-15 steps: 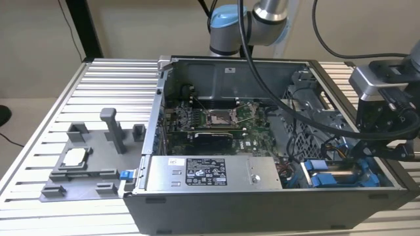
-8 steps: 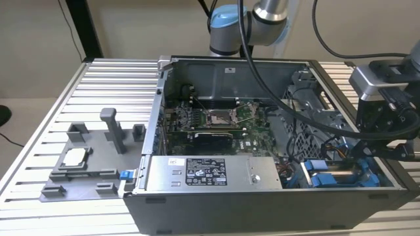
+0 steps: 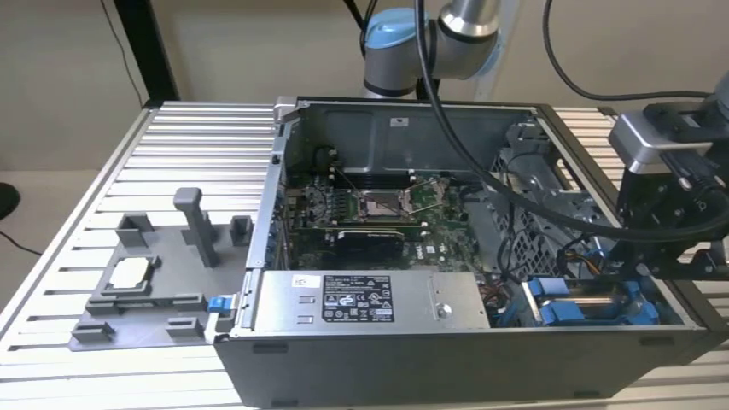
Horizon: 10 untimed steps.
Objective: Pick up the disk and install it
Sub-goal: 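Insert the first disk wire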
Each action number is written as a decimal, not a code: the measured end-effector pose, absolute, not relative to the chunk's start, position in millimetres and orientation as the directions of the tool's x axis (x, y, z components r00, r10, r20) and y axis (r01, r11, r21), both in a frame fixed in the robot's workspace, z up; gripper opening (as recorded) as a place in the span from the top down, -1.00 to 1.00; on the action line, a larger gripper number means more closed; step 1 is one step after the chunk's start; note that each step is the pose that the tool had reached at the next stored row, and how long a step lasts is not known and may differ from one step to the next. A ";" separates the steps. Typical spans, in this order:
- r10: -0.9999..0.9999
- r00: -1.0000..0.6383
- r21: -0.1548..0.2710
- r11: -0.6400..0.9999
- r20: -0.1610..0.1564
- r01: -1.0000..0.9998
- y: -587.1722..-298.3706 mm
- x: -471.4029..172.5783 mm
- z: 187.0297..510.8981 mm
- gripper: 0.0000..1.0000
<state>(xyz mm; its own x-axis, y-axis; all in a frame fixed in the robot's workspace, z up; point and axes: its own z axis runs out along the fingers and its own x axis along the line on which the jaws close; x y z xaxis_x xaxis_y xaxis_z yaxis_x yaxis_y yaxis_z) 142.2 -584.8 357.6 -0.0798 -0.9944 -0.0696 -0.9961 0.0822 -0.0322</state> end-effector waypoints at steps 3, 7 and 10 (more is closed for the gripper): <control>-0.994 -0.080 -0.024 0.083 -0.079 -0.996 -585.4 144.9 362.3 -1.00; -0.993 -0.081 -0.016 0.083 -0.090 -0.996 -585.9 147.9 366.2 -1.00; -0.991 -0.090 -0.015 0.092 -0.097 -0.996 -586.5 148.2 367.9 -1.00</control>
